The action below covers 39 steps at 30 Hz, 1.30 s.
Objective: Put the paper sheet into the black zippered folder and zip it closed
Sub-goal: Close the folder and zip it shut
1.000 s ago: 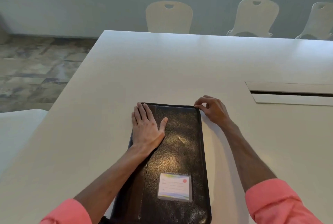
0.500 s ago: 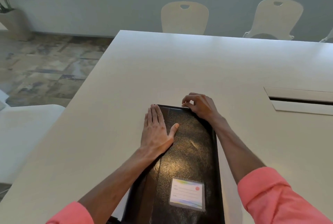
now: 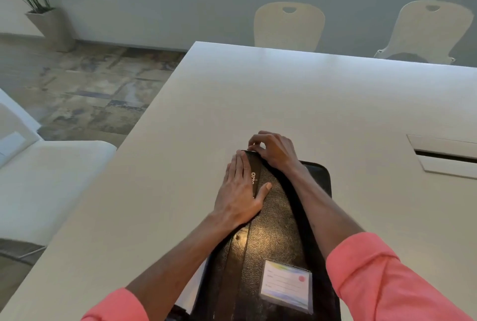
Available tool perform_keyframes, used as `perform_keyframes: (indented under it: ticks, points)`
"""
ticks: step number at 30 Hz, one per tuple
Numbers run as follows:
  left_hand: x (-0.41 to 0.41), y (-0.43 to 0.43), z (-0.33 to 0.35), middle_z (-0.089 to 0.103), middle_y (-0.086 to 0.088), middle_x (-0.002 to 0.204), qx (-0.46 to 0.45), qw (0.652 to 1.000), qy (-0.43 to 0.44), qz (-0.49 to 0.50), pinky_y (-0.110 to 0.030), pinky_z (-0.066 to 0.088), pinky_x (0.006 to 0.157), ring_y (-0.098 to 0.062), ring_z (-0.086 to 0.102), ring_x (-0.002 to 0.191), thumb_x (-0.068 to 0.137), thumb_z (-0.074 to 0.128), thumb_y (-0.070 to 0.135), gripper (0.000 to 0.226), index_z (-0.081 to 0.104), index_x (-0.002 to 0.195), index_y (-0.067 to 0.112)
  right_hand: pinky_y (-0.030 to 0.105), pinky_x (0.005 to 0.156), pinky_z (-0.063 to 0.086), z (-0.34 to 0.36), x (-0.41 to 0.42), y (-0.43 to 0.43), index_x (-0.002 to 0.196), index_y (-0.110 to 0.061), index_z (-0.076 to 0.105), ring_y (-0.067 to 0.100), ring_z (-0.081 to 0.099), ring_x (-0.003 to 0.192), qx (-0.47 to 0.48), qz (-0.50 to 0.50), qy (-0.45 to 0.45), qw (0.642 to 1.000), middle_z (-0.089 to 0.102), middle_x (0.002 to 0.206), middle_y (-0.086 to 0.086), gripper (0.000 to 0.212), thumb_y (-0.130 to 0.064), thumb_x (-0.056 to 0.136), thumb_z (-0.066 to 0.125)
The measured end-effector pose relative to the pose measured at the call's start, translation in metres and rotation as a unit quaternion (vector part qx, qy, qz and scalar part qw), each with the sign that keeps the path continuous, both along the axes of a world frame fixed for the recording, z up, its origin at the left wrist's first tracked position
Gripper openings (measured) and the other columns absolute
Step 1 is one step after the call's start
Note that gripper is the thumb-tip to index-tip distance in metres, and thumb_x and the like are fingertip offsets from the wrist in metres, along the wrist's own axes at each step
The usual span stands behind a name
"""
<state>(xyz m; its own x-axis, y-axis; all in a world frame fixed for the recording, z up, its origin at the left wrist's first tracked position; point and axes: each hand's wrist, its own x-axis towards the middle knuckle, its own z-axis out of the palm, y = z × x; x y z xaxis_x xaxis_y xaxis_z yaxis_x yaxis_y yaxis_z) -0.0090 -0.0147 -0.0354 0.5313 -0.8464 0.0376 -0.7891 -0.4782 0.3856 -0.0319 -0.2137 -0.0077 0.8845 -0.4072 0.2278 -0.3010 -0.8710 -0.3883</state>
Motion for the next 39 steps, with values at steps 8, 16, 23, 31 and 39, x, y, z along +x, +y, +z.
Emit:
perform_keyframes:
  ticks: [8,16,23,31,39]
  points:
    - [0.0,0.001,-0.001,-0.02,-0.014,0.18,-0.008,1.0,0.0,-0.001,-0.042,-0.001,0.138,-0.024,-0.02,0.167,0.105,0.025,0.078,0.107,-0.025,0.167,0.007,0.036,0.078,0.053,0.005,0.006,0.006,0.1,-0.038,0.078,0.013,0.071,0.094,0.019,-0.004,0.013,1.0,0.073,0.105,-0.019,0.014,-0.046,0.102,0.067]
    - [0.002,0.002,0.001,-0.021,-0.014,0.179,0.005,1.0,-0.004,-0.003,-0.042,-0.004,0.137,-0.024,-0.021,0.167,0.104,0.023,0.079,0.107,-0.022,0.168,0.006,0.038,0.084,0.058,0.013,-0.006,0.02,0.141,-0.043,0.065,0.014,0.076,0.108,0.042,-0.044,-0.001,0.998,0.079,0.12,-0.02,0.036,-0.028,0.108,0.062]
    - [-0.015,0.015,0.015,-0.013,-0.019,0.18,0.042,0.999,-0.03,-0.001,-0.045,-0.002,0.138,-0.03,-0.013,0.168,0.114,0.027,0.058,0.085,-0.005,0.172,0.005,0.051,0.127,0.037,0.011,-0.123,0.073,0.157,-0.021,0.056,0.024,0.049,0.153,0.039,-0.211,0.009,0.977,0.052,0.166,0.004,0.045,-0.023,0.113,0.053]
    - [-0.047,0.063,0.002,-0.011,0.003,0.183,0.005,1.0,-0.026,0.012,-0.038,-0.002,0.137,-0.015,-0.014,0.168,0.116,0.021,0.05,0.067,-0.001,0.175,0.026,0.05,0.136,-0.01,-0.018,-0.194,0.154,0.174,-0.025,-0.012,0.014,-0.023,0.166,0.061,-0.253,0.134,0.956,-0.026,0.18,-0.003,0.07,-0.053,0.115,0.015]
    - [-0.026,0.068,0.004,-0.011,0.009,0.182,0.001,1.0,0.007,0.029,-0.039,-0.003,0.137,-0.01,-0.016,0.166,0.115,0.019,0.055,0.066,0.001,0.174,0.031,0.054,0.135,-0.01,-0.024,-0.169,0.153,0.174,-0.021,-0.007,0.018,-0.017,0.168,0.058,-0.243,0.115,0.961,-0.019,0.182,0.002,0.069,-0.049,0.115,0.014]
